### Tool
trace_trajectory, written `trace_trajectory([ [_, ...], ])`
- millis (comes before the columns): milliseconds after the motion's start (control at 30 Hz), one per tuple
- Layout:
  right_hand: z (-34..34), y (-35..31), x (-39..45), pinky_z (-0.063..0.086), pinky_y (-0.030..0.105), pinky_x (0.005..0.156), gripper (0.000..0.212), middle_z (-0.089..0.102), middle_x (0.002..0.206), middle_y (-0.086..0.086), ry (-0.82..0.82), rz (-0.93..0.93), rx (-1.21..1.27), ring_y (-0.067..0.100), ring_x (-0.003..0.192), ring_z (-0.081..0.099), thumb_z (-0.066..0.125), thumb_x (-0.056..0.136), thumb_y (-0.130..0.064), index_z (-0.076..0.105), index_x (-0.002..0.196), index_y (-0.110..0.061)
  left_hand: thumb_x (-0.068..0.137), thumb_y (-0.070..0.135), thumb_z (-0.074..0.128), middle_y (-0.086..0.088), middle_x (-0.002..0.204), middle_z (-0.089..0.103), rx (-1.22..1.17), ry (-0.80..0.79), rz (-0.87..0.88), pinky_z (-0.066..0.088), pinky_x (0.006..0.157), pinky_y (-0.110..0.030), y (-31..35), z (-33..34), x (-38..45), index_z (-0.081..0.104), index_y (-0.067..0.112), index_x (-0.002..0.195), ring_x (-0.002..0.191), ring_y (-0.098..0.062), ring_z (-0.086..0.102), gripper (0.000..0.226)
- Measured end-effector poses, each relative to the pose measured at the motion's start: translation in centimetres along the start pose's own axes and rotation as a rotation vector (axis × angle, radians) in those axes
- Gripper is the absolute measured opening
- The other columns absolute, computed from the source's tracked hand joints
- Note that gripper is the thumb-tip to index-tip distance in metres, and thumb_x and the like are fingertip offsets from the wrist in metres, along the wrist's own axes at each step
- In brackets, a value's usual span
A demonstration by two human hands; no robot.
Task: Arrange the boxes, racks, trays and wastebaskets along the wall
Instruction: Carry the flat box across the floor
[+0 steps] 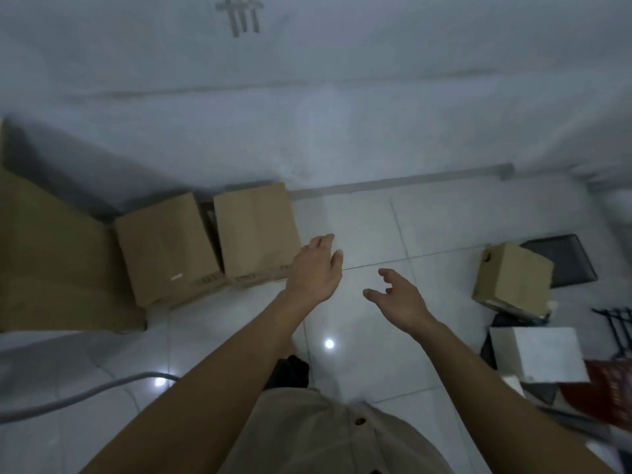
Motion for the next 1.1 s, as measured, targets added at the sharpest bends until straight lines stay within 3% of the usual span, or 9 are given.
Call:
trace_trajectory([
  [567,-15.0,25.4,-17.8,0.039,0.035,0.106,0.065,0.045,0.148,0.007,0.388,0.187,0.296,0.022,0.132,0.046,0.066,0.09,-0.041,0.041,0.147,-0.02,0.104,0.034,0.033,-0.014,0.148,0.04,0.248,-0.274,0.476,0.04,0.105,-0.043,26.2,18.5,-11.7,0.034,0.011,0.148,0.127,-0.033,0.047,0.05],
  [833,-17.4,33.4,-23.6,0.039,0.04,0.109,0.065,0.044,0.149,0.007,0.48,0.243,0.426,0.024,0.133,0.045,0.065,0.092,-0.038,0.04,0.148,-0.016,0.104,0.035,0.033,-0.013,0.148,0.041,0.334,-0.362,0.607,0.039,0.104,-0.041,32.7,24.9,-16.0,0.035,0.012,0.148,0.128,-0.032,0.046,0.05],
  [1100,-20.3,37.3,-23.7,0.038,0.028,0.095,0.063,0.046,0.147,0.007,0.521,0.281,0.488,0.023,0.13,0.047,0.063,0.094,-0.034,0.039,0.148,-0.014,0.104,0.035,0.034,-0.014,0.146,0.042,0.369,-0.431,0.645,0.04,0.103,-0.042,37.6,29.1,-15.0,0.039,0.01,0.145,0.128,-0.032,0.046,0.048],
])
Point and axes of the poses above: each hand's wrist, its own x-axis towards the middle knuckle, its own z-axis out of the palm, y = z × x, the point moved 3 cm from there along x, towards the middle knuckle
